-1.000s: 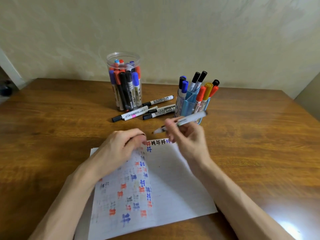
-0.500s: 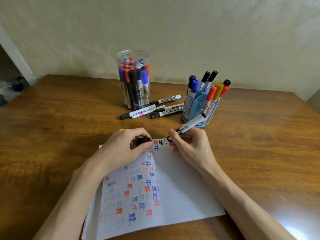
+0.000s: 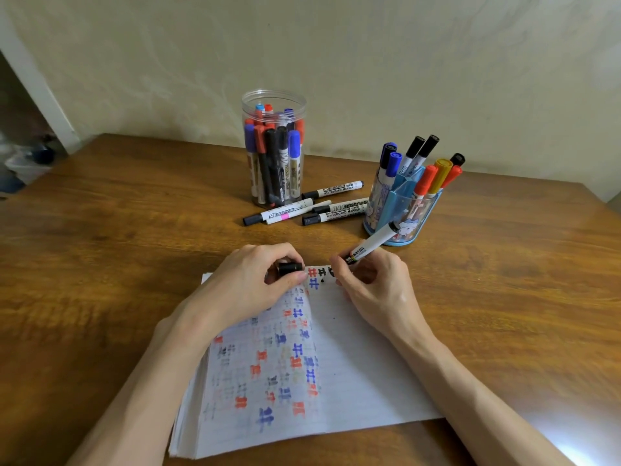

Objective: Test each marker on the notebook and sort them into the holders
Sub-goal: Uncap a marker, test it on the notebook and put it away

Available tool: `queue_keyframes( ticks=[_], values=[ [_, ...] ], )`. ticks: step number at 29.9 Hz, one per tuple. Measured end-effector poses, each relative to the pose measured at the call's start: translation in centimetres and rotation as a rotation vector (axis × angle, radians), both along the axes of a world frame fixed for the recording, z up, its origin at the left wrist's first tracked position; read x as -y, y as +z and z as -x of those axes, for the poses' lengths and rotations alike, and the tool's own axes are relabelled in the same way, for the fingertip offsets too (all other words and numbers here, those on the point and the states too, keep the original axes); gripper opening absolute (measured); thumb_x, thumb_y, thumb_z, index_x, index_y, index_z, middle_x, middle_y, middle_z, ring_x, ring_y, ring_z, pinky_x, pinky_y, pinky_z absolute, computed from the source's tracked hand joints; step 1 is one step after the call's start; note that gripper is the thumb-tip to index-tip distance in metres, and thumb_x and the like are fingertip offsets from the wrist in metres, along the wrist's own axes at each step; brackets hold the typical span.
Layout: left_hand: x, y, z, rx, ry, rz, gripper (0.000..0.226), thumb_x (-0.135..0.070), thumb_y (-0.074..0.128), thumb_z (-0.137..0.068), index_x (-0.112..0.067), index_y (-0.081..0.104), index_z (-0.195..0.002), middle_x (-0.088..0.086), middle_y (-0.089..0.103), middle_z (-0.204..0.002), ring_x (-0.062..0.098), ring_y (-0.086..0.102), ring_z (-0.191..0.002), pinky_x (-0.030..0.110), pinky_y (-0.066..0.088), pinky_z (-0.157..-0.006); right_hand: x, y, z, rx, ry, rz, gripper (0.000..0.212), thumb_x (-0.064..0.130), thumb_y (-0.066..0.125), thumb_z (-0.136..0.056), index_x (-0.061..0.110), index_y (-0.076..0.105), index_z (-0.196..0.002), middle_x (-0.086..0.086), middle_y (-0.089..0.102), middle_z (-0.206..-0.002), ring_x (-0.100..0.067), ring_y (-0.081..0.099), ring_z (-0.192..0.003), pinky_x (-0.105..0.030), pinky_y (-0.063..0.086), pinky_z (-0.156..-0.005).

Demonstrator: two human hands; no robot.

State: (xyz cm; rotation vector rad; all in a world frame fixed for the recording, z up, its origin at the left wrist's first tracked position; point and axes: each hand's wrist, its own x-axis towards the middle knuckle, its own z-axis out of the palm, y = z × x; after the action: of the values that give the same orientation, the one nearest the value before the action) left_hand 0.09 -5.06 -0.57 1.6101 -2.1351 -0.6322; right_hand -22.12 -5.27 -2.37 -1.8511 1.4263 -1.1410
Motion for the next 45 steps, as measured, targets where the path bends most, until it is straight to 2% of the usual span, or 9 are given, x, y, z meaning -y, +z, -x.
queue_keyframes(
  ticks=[4, 8, 11, 16, 18, 20, 25, 34, 45],
  values=[
    [-0.06, -0.08, -0.03, 0.008, 0.003, 0.003, 0.019, -0.055, 0.060, -0.095, -0.045, 0.063, -0.111, -0.024, 0.066, -0.108, -0.002, 0.061, -0.098, 0.028, 0.056, -0.083, 0.03, -0.17, 0.16, -0.017, -0.053, 0.050, 0.018, 0.024, 0.075, -0.096, 0.016, 0.069, -0.080, 0.006, 0.069, -0.071, -0.015, 0.062, -0.065, -0.020, 0.047, -0.054],
    [0.00, -0.11, 0.04, 0.013, 0.006, 0.000, 0.020, -0.054, 0.061, -0.095, -0.044, 0.062, -0.112, -0.024, 0.066, -0.109, -0.003, 0.060, -0.099, 0.026, 0.055, -0.082, 0.02, -0.02, 0.29, 0.046, -0.052, 0.022, 0.020, 0.026, 0.072, -0.097, 0.018, 0.069, -0.079, 0.003, 0.071, -0.068, -0.017, 0.068, -0.063, -0.034, 0.056, -0.059],
    [-0.03, -0.14, 0.11, 0.016, 0.004, 0.015, 0.019, -0.053, 0.061, -0.095, -0.044, 0.063, -0.112, -0.024, 0.067, -0.108, -0.003, 0.061, -0.097, 0.025, 0.055, -0.081, -0.04, 0.00, 0.25, 0.054, 0.000, 0.016, 0.017, 0.027, 0.072, -0.097, 0.021, 0.070, -0.082, 0.007, 0.072, -0.070, -0.016, 0.071, -0.066, -0.037, 0.060, -0.062],
    [-0.09, -0.04, 0.01, 0.009, -0.003, 0.038, 0.022, -0.054, 0.059, -0.096, -0.042, 0.064, -0.113, -0.022, 0.068, -0.104, -0.003, 0.062, -0.095, 0.026, 0.055, -0.080, -0.06, -0.14, 0.02, -0.028, 0.001, 0.044, 0.015, 0.024, 0.074, -0.095, 0.018, 0.071, -0.082, 0.008, 0.069, -0.070, -0.010, 0.064, -0.063, -0.019, 0.050, -0.056],
    [-0.10, -0.06, -0.03, 0.012, -0.003, 0.031, 0.025, -0.057, 0.057, -0.096, -0.042, 0.064, -0.115, -0.021, 0.068, -0.106, -0.002, 0.062, -0.097, 0.029, 0.056, -0.082, -0.09, -0.09, 0.11, -0.024, -0.028, 0.059, 0.016, 0.022, 0.075, -0.095, 0.016, 0.070, -0.081, 0.006, 0.067, -0.070, -0.013, 0.061, -0.062, -0.018, 0.045, -0.054],
    [-0.11, -0.06, -0.02, 0.012, -0.006, 0.028, 0.027, -0.058, 0.056, -0.096, -0.042, 0.064, -0.115, -0.021, 0.068, -0.107, -0.001, 0.062, -0.097, 0.031, 0.057, -0.083, -0.13, -0.07, 0.17, -0.015, -0.029, 0.059, 0.016, 0.021, 0.075, -0.095, 0.015, 0.069, -0.081, 0.004, 0.067, -0.070, -0.016, 0.061, -0.064, -0.020, 0.047, -0.053],
    [-0.10, 0.04, 0.05, 0.018, -0.005, 0.030, 0.026, -0.056, 0.057, -0.096, -0.041, 0.064, -0.115, -0.020, 0.068, -0.106, 0.000, 0.063, -0.097, 0.032, 0.057, -0.083, -0.04, 0.09, 0.28, 0.036, -0.002, 0.036, 0.019, 0.024, 0.071, -0.097, 0.017, 0.069, -0.080, 0.005, 0.071, -0.071, -0.017, 0.069, -0.065, -0.038, 0.058, -0.062],
    [-0.04, -0.08, 0.10, 0.025, -0.004, 0.049, 0.024, -0.054, 0.059, -0.096, -0.041, 0.065, -0.116, -0.021, 0.068, -0.106, -0.002, 0.062, -0.098, 0.026, 0.054, -0.082, -0.15, 0.19, 0.05, -0.021, 0.044, 0.003, 0.018, 0.026, 0.071, -0.097, 0.021, 0.069, -0.080, 0.007, 0.070, -0.067, -0.015, 0.068, -0.061, -0.037, 0.058, -0.059],
    [-0.05, 0.04, 0.17, 0.023, -0.002, 0.038, 0.027, -0.055, 0.057, -0.096, -0.041, 0.064, -0.117, -0.020, 0.067, -0.111, -0.001, 0.061, -0.100, 0.023, 0.051, -0.080, 0.06, -0.09, 0.20, 0.007, -0.009, 0.020, 0.021, 0.028, 0.070, -0.099, 0.016, 0.069, -0.081, 0.004, 0.071, -0.070, -0.018, 0.069, -0.064, -0.040, 0.057, -0.062]
  ],
)
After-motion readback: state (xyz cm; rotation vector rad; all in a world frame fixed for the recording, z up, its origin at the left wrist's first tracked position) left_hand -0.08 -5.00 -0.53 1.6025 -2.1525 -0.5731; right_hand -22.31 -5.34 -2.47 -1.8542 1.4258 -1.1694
